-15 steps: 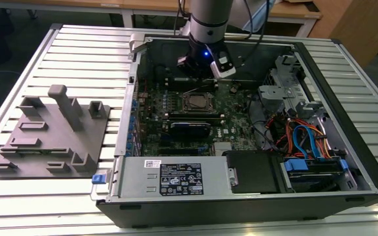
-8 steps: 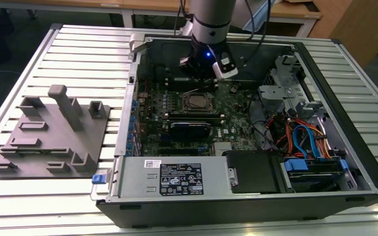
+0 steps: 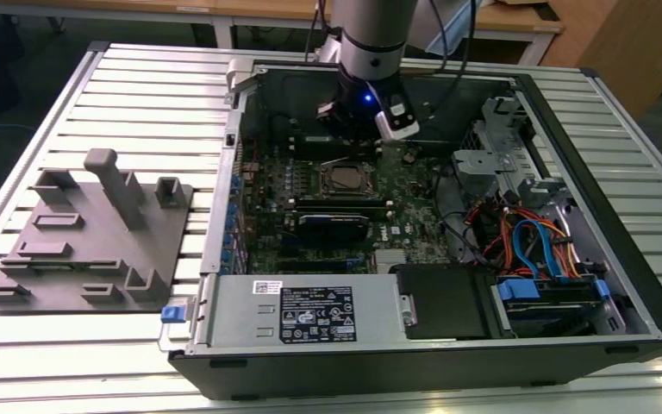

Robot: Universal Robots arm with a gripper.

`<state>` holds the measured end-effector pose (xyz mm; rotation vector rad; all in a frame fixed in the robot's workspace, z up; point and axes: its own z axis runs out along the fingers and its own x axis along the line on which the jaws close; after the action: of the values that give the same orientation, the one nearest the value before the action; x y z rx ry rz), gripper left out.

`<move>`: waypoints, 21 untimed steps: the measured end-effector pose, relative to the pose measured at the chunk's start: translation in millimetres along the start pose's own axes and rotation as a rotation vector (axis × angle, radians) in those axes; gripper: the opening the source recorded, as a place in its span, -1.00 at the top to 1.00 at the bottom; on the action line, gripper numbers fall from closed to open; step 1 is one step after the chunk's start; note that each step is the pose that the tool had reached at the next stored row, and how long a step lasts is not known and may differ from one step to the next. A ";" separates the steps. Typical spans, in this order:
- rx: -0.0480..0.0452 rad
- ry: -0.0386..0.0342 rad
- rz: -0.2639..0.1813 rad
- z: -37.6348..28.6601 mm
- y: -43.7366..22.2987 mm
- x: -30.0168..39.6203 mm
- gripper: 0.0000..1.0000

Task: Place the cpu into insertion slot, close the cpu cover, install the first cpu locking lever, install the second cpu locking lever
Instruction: 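Install the first cpu locking lever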

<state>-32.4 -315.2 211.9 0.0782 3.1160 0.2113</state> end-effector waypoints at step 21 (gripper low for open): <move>0.0002 0.0000 0.001 14.5 -1.7 -5.3 0.80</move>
<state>-26.9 -315.2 197.4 0.0791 3.1160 0.2111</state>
